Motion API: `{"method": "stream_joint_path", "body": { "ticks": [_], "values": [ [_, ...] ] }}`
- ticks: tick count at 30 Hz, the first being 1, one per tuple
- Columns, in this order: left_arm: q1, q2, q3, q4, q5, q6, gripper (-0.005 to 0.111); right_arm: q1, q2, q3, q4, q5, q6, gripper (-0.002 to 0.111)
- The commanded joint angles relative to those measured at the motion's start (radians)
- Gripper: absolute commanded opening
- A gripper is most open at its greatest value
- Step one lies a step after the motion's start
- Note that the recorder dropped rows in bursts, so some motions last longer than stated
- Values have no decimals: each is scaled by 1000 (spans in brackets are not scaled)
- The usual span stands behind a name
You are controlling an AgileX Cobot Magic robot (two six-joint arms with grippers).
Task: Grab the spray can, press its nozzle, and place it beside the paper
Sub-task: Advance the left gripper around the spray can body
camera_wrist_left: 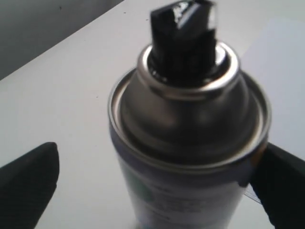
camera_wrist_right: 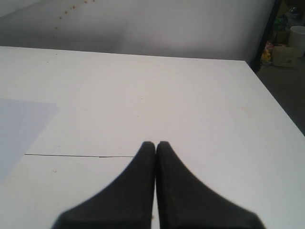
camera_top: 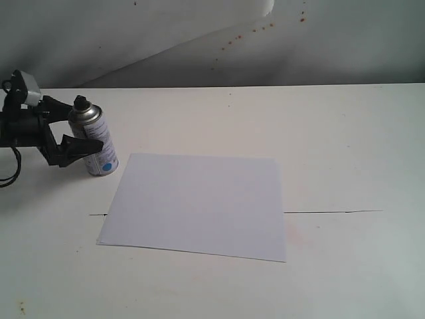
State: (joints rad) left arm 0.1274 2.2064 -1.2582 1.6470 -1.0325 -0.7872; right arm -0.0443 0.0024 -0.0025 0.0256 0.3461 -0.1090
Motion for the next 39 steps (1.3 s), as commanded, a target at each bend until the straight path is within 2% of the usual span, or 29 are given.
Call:
{"method": "stream_joint_path", "body": {
  "ticks": [1, 11, 19, 27, 39],
  "values": [
    [2, 57, -62, 12, -65, 3, 101, -3, -2, 2, -6, -6, -2, 0],
    [2, 166, -139, 37, -144, -1, 101, -3, -2, 2, -6, -6, -2, 0],
    [2, 193, -141, 28, -149, 35, 101, -3, -2, 2, -6, -6, -2, 0],
    [2, 212, -143, -49, -189, 86, 101, -3, -2, 2, -6, -6, -2, 0],
    [2, 213, -143, -65, -189, 86, 101, -3, -2, 2, -6, -6, -2, 0]
  ]
}}
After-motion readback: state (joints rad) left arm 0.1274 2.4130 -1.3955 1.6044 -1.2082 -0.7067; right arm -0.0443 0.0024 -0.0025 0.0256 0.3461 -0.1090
